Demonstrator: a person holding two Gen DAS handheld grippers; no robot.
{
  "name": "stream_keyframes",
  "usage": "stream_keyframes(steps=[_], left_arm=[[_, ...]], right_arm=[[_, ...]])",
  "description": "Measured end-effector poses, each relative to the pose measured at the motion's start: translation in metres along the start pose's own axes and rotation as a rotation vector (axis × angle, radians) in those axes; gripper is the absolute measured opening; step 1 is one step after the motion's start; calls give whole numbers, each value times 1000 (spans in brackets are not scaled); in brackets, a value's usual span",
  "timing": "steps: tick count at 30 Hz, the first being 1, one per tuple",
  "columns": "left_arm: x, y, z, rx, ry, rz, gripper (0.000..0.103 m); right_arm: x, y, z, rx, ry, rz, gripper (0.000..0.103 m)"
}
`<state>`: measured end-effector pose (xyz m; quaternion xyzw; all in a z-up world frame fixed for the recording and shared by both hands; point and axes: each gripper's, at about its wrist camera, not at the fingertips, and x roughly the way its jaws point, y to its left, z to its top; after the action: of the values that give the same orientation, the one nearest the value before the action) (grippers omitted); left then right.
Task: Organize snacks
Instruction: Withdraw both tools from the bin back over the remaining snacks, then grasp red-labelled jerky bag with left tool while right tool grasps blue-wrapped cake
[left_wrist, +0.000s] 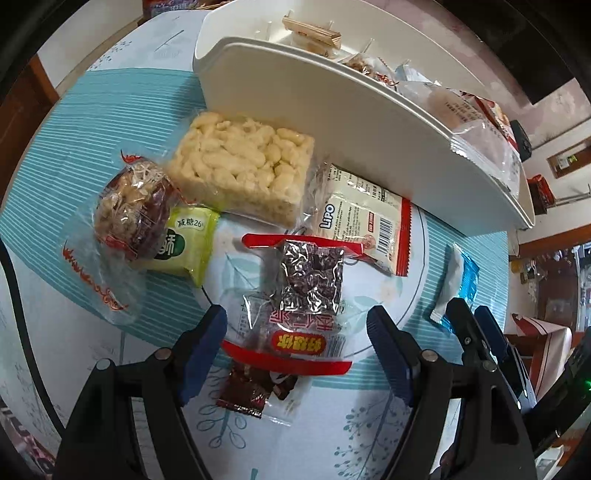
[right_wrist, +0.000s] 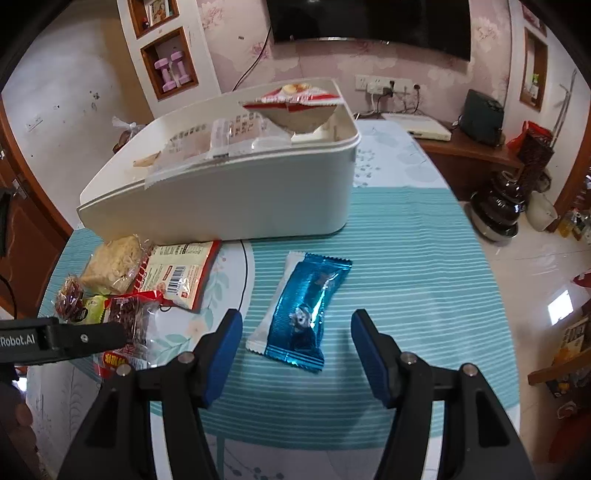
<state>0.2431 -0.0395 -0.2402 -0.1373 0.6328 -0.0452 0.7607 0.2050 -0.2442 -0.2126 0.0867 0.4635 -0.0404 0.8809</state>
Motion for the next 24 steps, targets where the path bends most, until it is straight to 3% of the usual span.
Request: stream_keyframes(steps=[10,20,24], left_arm=[[15,-11,8,-44,8,62,76],[34,-28,22,-35,21,124,64],[38,-35,22,-11,22,129,58]], right_arm=[[19,5,7,-70,41,-14,61],[21,10,10,-148,59,-35,44],[22,13,10,-175,68,-40,42]])
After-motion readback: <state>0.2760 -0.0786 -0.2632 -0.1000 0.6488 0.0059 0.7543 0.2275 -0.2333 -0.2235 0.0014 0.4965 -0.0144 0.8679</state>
